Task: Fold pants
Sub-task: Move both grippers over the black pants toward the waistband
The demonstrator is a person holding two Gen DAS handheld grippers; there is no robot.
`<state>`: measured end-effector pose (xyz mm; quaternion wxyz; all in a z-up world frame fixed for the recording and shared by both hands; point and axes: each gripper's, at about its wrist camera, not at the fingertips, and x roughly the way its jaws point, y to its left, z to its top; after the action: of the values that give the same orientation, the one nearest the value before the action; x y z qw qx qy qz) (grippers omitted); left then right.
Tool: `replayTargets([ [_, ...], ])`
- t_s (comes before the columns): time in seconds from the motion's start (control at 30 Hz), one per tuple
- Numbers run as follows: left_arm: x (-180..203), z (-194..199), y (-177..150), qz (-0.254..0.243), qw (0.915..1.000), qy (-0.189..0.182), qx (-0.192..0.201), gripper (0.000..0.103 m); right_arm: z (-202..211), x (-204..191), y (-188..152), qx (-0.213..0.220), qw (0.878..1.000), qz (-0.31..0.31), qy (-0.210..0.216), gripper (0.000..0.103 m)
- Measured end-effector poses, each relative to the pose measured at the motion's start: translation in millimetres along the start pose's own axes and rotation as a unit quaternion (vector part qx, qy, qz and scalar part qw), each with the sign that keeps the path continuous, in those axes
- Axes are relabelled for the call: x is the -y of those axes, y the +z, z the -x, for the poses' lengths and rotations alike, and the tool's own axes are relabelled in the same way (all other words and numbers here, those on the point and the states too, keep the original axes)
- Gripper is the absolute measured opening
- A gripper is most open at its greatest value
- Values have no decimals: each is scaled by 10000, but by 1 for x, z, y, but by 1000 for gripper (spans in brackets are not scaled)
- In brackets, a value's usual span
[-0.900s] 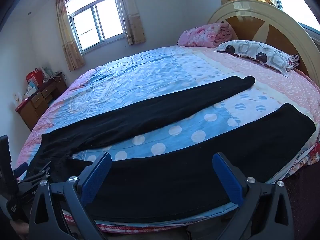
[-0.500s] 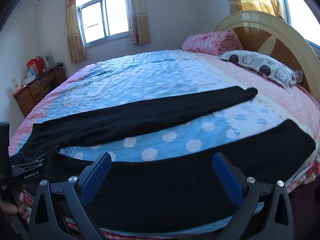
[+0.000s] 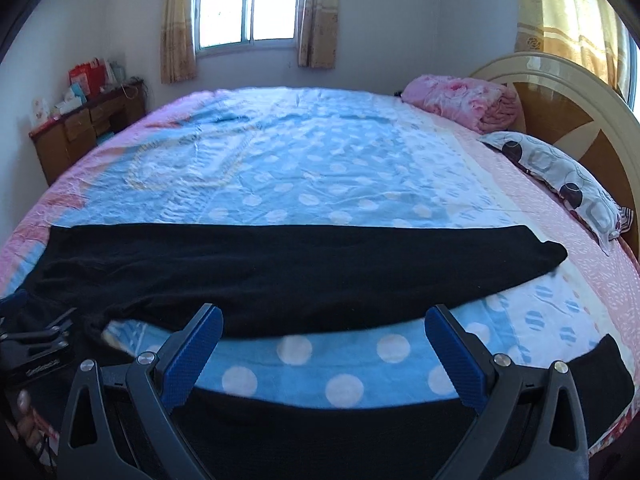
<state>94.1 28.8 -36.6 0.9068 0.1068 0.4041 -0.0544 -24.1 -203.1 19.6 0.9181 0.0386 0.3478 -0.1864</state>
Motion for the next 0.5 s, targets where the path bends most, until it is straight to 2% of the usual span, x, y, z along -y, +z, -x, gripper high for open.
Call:
replayTargets([
  [0.07, -2, -2, 5, 14, 10000, 9, -12, 103, -17, -9, 5, -251, 9996, 21, -161, 102],
  [0.17, -1, -7, 10, -7, 10000, 76, -55, 103, -35, -18, 10, -475, 9987, -98, -149, 102],
  [0.5, -5, -22, 30, -12, 9998, 113, -145, 103, -59, -36, 24, -602, 9978, 125, -260, 102],
])
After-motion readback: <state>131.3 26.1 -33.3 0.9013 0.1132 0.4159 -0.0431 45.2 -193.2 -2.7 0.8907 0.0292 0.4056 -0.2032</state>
